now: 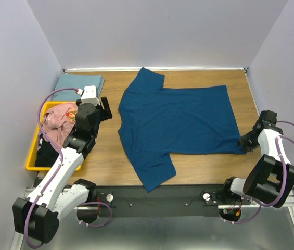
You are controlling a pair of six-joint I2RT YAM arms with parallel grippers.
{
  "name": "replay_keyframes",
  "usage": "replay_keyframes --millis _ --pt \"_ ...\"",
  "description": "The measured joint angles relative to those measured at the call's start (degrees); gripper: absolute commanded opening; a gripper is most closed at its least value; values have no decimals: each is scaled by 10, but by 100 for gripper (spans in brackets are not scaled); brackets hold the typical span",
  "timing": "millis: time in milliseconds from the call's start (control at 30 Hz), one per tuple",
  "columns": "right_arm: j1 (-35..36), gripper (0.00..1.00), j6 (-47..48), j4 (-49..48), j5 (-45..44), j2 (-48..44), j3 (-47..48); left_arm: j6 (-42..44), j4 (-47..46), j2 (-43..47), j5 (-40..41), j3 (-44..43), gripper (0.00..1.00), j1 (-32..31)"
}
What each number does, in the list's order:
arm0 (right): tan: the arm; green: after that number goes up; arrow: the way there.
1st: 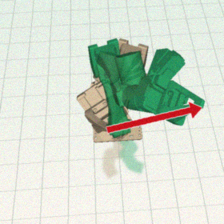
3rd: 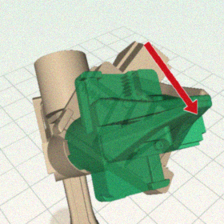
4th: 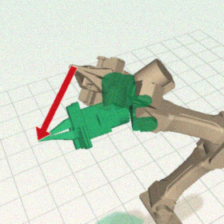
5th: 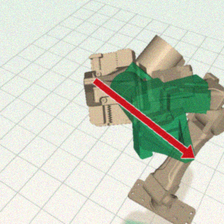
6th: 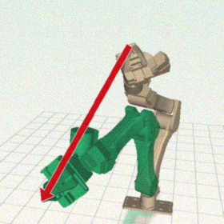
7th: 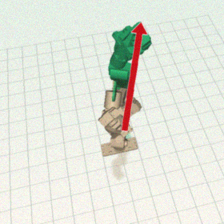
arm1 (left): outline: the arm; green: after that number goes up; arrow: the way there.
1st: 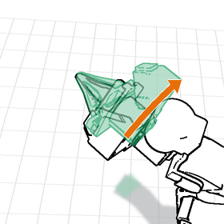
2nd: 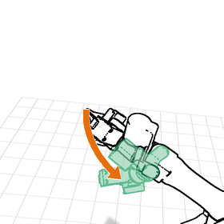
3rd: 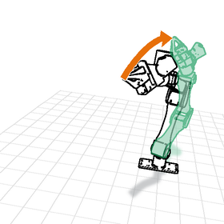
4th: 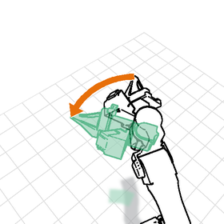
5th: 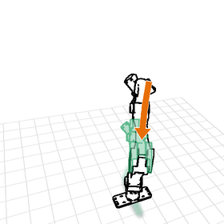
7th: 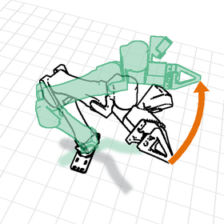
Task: Fold and stack the t-shirts
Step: Flatten the tshirt out
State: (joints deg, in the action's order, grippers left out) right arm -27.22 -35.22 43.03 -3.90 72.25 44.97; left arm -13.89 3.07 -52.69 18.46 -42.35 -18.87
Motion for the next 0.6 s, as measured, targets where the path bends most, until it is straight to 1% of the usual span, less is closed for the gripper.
replay_keyframes --millis 67,333,433,500,600 --pt "0 24 13 -7 16 10 0 0 0 -2 0 0 76 0" --pt "0 22 55 -37 75 40 0 0 0 -9 0 0 76 0" --pt "0 21 66 -49 91 61 0 0 0 -9 0 0 76 0" --pt "0 18 70 -55 107 81 0 0 0 -9 0 0 76 0" --pt "0 18 77 -57 129 103 -2 0 0 -9 0 0 76 0"
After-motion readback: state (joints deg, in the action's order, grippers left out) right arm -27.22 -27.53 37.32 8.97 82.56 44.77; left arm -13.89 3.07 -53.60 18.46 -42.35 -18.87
